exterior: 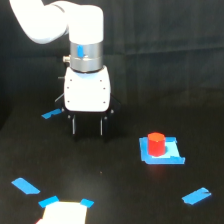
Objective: Pick up the red object from the table
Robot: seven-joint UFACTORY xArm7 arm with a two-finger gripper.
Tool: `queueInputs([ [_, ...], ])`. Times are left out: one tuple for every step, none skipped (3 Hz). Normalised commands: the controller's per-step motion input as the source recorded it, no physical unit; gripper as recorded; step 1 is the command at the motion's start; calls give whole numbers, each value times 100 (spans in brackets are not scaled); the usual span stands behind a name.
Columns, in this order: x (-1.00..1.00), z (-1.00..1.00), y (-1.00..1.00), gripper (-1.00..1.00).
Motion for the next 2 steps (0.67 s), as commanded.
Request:
queueInputs([
  [8, 100, 98, -100],
  [100, -6, 48, -100],
])
